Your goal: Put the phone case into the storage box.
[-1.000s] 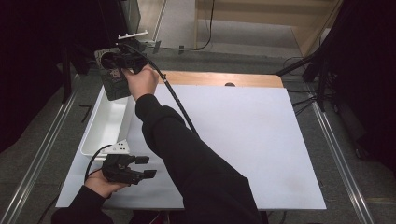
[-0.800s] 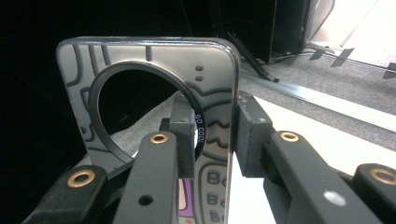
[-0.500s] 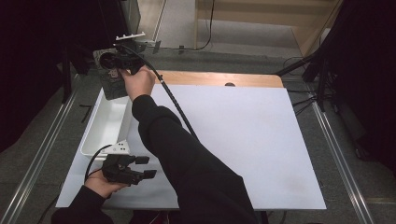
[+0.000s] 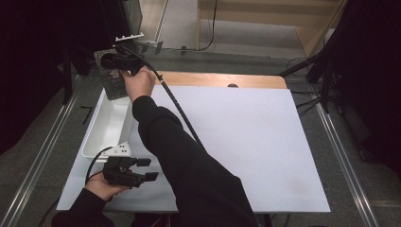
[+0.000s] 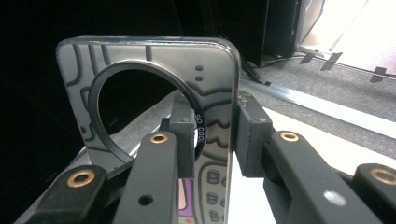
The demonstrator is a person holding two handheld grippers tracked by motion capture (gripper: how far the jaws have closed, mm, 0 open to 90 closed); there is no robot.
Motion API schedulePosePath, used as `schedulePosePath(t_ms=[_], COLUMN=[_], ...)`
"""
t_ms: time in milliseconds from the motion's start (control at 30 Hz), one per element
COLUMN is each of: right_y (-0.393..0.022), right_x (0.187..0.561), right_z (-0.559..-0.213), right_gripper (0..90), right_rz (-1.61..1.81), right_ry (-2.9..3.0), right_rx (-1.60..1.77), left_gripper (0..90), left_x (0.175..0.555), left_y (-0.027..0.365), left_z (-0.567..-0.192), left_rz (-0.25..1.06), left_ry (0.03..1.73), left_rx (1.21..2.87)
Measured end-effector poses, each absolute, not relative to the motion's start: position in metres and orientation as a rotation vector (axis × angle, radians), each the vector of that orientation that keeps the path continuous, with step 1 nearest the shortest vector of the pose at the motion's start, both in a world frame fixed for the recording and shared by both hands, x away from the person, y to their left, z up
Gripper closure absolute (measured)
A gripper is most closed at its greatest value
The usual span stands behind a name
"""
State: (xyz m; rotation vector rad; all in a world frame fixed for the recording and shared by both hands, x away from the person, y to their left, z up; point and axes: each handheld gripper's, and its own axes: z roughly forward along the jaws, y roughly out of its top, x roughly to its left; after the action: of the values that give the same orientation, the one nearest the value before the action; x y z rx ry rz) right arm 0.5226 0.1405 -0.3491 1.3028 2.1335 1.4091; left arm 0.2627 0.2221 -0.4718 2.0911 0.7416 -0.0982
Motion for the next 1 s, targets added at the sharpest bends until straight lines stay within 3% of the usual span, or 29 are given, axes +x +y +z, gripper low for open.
schedulePosePath(t_ms=[1000], right_y=[0.146], right_x=[0.523], right_z=[-0.381], right_gripper=[70.3], right_rz=[1.374], right_ry=[2.147], right_rx=[1.339], left_gripper=[32.0], left_x=[0.262], left_y=[0.225], left_z=[-0.472], left_rz=[-0.096], left_ry=[0.746], left_rx=[2.085])
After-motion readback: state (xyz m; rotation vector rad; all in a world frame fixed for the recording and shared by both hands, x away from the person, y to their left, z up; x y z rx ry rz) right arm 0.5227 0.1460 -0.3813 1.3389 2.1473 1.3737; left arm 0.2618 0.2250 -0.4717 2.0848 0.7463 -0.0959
